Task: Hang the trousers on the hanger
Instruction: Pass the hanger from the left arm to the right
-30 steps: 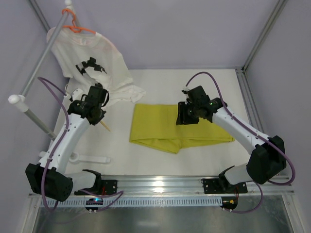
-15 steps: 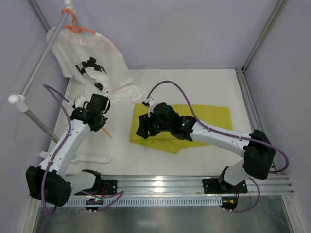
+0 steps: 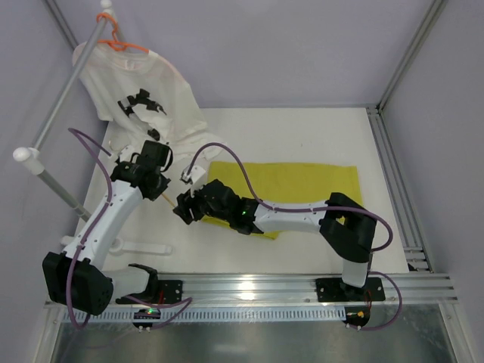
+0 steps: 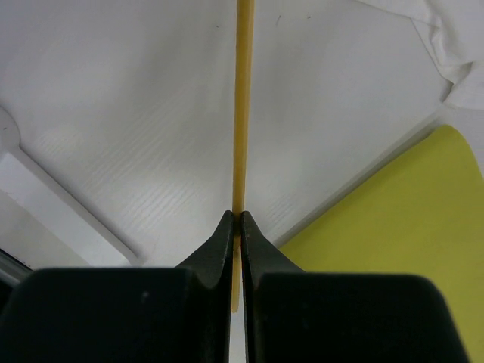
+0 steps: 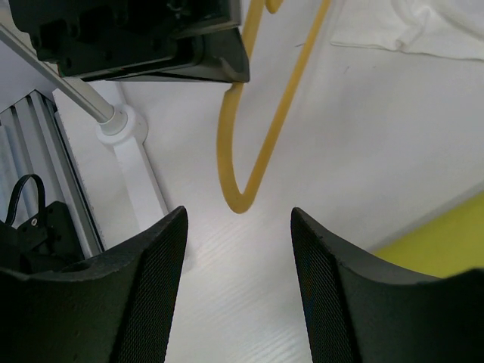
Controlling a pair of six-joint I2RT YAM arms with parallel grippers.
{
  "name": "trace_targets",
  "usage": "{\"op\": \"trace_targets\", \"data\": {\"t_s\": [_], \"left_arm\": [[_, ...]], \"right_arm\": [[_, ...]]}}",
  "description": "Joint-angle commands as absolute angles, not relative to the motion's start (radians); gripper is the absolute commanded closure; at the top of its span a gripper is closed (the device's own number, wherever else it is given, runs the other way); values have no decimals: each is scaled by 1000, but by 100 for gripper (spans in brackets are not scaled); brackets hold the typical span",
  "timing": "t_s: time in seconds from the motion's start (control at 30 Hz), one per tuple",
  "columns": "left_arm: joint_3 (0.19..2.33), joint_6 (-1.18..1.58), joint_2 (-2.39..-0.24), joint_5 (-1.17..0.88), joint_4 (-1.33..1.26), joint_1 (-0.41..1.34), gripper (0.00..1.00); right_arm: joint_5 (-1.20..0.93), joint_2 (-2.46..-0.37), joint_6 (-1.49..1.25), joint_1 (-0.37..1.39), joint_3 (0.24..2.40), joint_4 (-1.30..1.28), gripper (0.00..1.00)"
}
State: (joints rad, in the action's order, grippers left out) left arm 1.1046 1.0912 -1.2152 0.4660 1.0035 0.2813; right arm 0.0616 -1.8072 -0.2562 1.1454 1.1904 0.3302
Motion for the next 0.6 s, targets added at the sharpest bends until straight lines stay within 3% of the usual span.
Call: {"op": "trace_targets", "data": {"t_s": [0.0, 0.33, 0.57], "left_arm": [[1177, 1086, -1229, 457, 1009, 282, 100], [1183, 1086, -1223, 472, 1023, 282, 100], [1193, 1097, -1223, 445, 1025, 282, 100]], "right_arm": [[100, -1861, -190, 1160, 1281, 462, 40], [120, -1982, -196, 1172, 1373, 509, 45], [129, -1991, -218, 1175, 1378, 529, 79]]}}
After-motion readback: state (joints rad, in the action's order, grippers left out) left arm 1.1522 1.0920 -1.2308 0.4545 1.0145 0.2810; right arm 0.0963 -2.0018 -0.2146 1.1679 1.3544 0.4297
